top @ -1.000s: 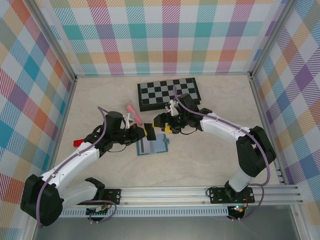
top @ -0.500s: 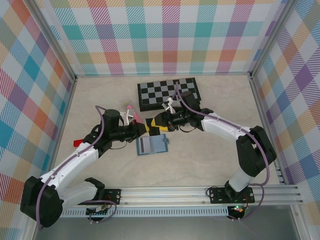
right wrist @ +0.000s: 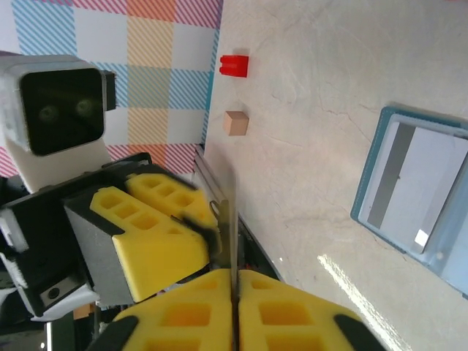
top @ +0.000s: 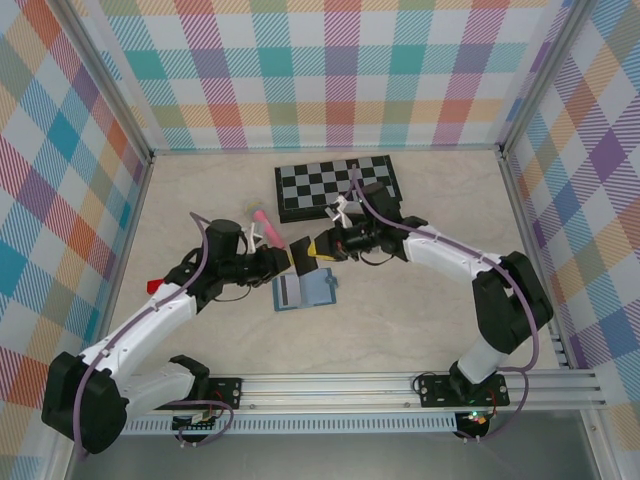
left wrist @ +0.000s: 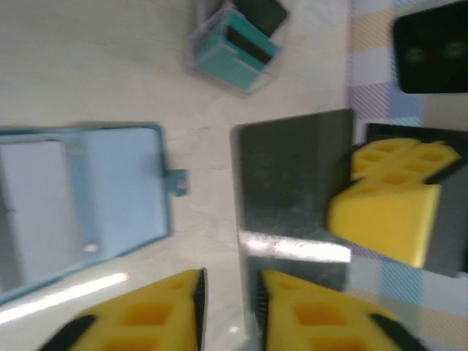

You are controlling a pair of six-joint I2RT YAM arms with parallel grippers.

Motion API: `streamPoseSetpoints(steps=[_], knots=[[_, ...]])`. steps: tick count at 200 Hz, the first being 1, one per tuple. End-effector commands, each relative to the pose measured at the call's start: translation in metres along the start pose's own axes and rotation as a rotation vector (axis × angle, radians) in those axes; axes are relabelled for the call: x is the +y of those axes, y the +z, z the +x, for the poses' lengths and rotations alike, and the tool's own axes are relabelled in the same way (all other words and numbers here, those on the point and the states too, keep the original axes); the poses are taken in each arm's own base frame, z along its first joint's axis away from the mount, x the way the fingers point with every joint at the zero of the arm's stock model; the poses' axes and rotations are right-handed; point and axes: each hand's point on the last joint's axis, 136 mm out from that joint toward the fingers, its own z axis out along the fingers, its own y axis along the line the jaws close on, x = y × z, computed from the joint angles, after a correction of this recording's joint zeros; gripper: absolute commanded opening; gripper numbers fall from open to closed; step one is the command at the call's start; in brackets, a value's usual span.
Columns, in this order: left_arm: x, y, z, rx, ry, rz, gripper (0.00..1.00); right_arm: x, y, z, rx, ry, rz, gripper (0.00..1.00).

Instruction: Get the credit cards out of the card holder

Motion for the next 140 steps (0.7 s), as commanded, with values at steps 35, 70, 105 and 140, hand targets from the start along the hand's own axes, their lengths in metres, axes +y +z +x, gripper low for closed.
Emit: streamPoseSetpoints(steps=[35,70,105,140], knots=[[0.072,-0.041,-0.007,-0.092,0.056,-0.45,0.73,-0.038,-0.051,-0.028,-0.176,-0.164,0.41,0.0],[0.102,-0.061,-0.009,-0.135,0.079,-0.626,0.88,-0.056,-0.094,-0.048,-0.27,-0.331,0.618,0.0],[0.102,-0.059,-0.008,-0.15,0.097,-0.596,0.99,-0.055,-0.12,-0.074,-0.29,-0.55,0.749,0.0],[0.099,-0.059,-0.01,-0.169,0.105,-0.578,1.0,-0.056,-0.12,-0.098,-0.196,-0.789,0.82,0.0]])
